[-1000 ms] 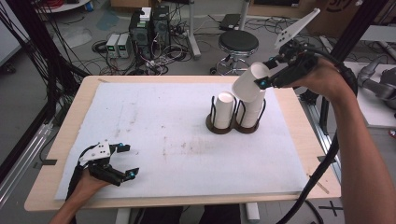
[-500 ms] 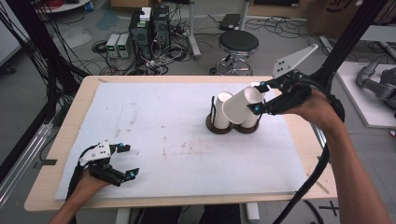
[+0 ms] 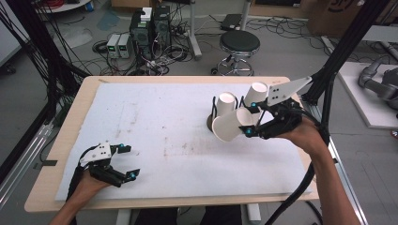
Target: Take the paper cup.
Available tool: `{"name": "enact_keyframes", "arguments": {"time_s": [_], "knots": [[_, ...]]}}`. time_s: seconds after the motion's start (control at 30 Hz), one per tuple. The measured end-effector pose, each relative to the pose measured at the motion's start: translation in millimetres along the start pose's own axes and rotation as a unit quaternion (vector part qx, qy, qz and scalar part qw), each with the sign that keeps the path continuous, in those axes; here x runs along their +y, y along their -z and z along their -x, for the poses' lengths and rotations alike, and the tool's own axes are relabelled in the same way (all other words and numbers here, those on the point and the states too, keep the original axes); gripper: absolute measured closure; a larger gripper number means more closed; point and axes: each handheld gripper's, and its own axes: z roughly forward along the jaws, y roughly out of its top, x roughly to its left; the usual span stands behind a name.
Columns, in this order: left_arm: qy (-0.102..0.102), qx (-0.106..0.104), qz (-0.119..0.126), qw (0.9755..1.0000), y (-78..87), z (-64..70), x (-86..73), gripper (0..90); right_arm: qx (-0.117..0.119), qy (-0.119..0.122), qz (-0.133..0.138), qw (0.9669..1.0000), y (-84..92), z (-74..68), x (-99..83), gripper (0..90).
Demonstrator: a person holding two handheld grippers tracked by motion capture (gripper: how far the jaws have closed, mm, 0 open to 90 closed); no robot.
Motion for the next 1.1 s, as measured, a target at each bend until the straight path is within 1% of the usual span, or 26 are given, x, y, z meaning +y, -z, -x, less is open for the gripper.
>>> {"name": "enact_keyframes", "arguments": {"time_s": [0.03,0.1,0.13,0.23,0.33,0.37,0.43,0.53,0.57,0.63,0.67,0.7,0.77,0.8,0.83,1.1], "knots": [[0.000,0.000,0.000,1.0000,0.0,0.0,0.0,1.8,0.001,-0.002,0.001,1.0000,-2.9,-1.4,-2.5,37.3],[0.001,-0.001,0.000,1.0000,0.1,-0.2,0.0,1.8,0.003,-0.003,0.010,0.9999,-8.7,-4.0,-7.7,37.3],[0.000,-0.002,0.001,1.0000,-0.1,-0.4,0.0,1.8,0.009,-0.005,0.015,0.9998,-10.9,-5.0,-9.6,37.3],[0.001,-0.003,0.001,1.0000,0.1,-0.6,0.0,1.8,0.015,-0.010,0.033,0.9993,-20.4,-8.6,-18.8,37.3],[0.000,-0.002,0.001,1.0000,0.0,-0.4,0.0,1.8,0.018,-0.015,0.042,0.9989,-28.7,-10.5,-26.8,37.3],[0.000,-0.002,0.000,1.0000,0.0,-0.4,0.0,1.8,0.018,-0.020,0.043,0.9987,-31.1,-12.0,-29.1,37.2],[0.003,-0.002,0.000,1.0000,0.1,-0.6,-0.1,1.8,0.023,-0.021,0.048,0.9984,-35.2,-13.8,-33.5,37.3],[0.002,-0.001,0.000,1.0000,0.4,-1.1,0.0,1.8,0.025,-0.023,0.051,0.9981,-39.3,-16.0,-38.3,37.3],[0.003,-0.001,0.001,1.0000,0.2,-0.7,-0.1,1.8,0.021,-0.023,0.055,0.9980,-40.4,-16.6,-39.7,37.3],[0.002,-0.001,0.001,1.0000,-0.1,-0.4,-0.1,1.8,0.025,-0.024,0.064,0.9974,-42.2,-17.7,-42.6,37.3],[0.000,0.000,0.000,1.0000,0.0,-0.5,0.0,1.8,0.021,-0.026,0.065,0.9973,-43.2,-19.2,-43.8,37.3],[0.000,0.000,0.000,1.0000,0.0,-0.3,0.0,1.8,0.023,-0.025,0.068,0.9971,-44.4,-20.1,-45.0,37.3],[0.000,0.001,0.000,1.0000,-0.1,0.1,0.0,1.8,0.020,-0.023,0.073,0.9969,-46.8,-22.6,-47.2,37.3],[-0.001,0.002,0.000,1.0000,0.1,0.1,0.0,1.8,0.022,-0.025,0.077,0.9965,-47.6,-23.6,-48.5,37.3],[-0.002,0.001,0.000,1.0000,0.2,0.2,-0.1,1.8,0.024,-0.028,0.089,0.9953,-50.1,-25.1,-51.3,37.3],[-0.002,0.004,0.002,1.0000,0.5,0.5,-0.2,1.8,0.031,-0.032,0.107,0.9933,-61.0,-28.2,-61.4,37.2]]}}
